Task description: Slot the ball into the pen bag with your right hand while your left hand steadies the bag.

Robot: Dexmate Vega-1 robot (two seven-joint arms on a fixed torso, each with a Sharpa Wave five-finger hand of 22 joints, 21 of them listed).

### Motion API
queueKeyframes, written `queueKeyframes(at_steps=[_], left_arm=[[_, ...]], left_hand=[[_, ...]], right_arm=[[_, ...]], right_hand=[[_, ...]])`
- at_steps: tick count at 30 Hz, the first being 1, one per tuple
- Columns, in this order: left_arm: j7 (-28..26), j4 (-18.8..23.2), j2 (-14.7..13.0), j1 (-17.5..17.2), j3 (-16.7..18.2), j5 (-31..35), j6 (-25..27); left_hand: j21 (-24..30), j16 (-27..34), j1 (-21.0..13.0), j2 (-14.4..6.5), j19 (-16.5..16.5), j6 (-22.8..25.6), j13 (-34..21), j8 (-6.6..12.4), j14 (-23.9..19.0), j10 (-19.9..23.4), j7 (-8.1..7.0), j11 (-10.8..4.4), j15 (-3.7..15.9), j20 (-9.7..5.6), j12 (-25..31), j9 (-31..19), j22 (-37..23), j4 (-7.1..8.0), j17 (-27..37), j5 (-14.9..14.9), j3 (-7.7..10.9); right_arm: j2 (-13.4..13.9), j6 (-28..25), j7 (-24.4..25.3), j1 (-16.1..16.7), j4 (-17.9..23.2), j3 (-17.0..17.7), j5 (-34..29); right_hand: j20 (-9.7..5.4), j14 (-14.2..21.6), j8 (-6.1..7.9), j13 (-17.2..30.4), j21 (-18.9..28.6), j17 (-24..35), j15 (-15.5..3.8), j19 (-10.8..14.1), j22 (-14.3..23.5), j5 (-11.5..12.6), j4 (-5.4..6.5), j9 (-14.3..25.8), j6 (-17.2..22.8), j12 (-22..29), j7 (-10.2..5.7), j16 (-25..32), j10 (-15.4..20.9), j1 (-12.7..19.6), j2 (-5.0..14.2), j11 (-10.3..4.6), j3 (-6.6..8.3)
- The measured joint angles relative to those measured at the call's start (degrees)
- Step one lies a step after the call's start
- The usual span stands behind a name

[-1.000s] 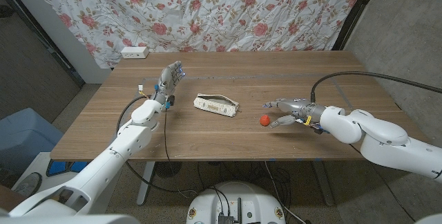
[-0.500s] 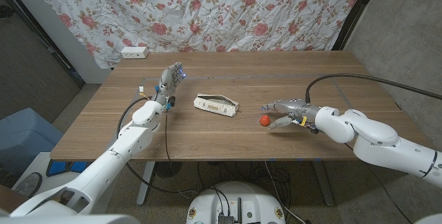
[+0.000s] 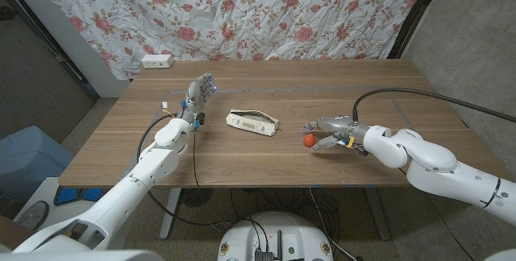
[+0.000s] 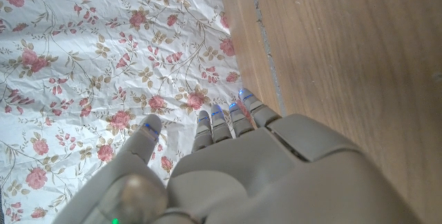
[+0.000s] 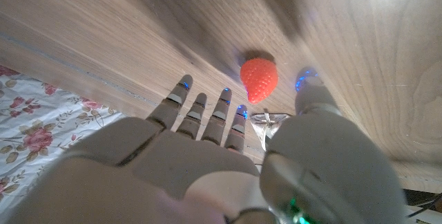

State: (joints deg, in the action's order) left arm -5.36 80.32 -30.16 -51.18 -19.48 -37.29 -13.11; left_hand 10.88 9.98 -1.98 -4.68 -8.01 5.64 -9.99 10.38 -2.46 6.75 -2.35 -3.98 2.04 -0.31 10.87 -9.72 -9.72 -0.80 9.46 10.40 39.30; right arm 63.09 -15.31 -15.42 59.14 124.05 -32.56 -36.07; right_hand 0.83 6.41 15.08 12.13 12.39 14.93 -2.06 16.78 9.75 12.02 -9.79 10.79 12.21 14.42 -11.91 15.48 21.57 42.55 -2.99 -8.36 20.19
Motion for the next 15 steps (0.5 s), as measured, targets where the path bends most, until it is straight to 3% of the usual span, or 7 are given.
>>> queueKeyframes(at_steps=[2, 10, 15], left_arm=[[0.0, 0.0, 0.03, -0.08, 0.05, 0.0, 0.0], [-0.01, 0.05, 0.06, -0.43, 0.2, -0.09, -0.08], [-0.12, 0.3, 0.05, -0.62, 0.23, -0.32, -0.16]], left_hand=[[0.0, 0.0, 0.0, 0.0, 0.0, 0.0, 0.0, 0.0, 0.0, 0.0, 0.0, 0.0, 0.0, 0.0, 0.0, 0.0, 0.0, 0.0, 0.0, 0.0, 0.0], [0.0, 0.0, 0.24, 0.24, 0.0, 0.31, 0.0, 0.0, 0.0, 0.0, 0.31, 0.0, 0.0, 0.0, 0.0, 0.0, 0.0, 0.24, 0.0, 0.0, 0.24], [0.0, 0.0, 0.23, 0.24, 0.0, 0.31, 0.0, 0.0, 0.0, 0.0, 0.31, 0.0, 0.0, 0.0, 0.0, 0.0, 0.0, 0.24, 0.0, 0.0, 0.24]], right_arm=[[0.0, -0.01, 0.1, 0.0, 0.0, 0.0, -0.45], [-0.35, 0.11, 1.14, -0.09, -0.21, -0.22, -2.47], [-1.17, 0.56, 1.7, -0.18, -1.01, -0.57, -3.18]], right_hand=[[0.11, 0.49, 0.41, 0.0, 0.0, -0.05, 0.1, 0.32, 0.0, -0.36, 0.0, 0.0, 1.04, 0.0, -0.14, 0.21, 0.89, 0.55, 0.53, -0.03, 0.32], [-0.55, 3.36, 2.11, 0.0, 0.0, -0.23, -0.12, 2.19, 0.0, -1.44, 0.16, 0.22, 6.18, 0.43, -0.39, 1.37, 5.17, 2.78, -0.08, -2.51, 0.48], [-0.73, 4.06, 2.34, -0.15, 0.0, -0.32, -0.19, 2.78, -0.01, -1.64, 0.24, 0.29, 8.01, 0.43, -0.4, 1.53, 6.75, 2.78, -0.08, -3.22, 0.56]])
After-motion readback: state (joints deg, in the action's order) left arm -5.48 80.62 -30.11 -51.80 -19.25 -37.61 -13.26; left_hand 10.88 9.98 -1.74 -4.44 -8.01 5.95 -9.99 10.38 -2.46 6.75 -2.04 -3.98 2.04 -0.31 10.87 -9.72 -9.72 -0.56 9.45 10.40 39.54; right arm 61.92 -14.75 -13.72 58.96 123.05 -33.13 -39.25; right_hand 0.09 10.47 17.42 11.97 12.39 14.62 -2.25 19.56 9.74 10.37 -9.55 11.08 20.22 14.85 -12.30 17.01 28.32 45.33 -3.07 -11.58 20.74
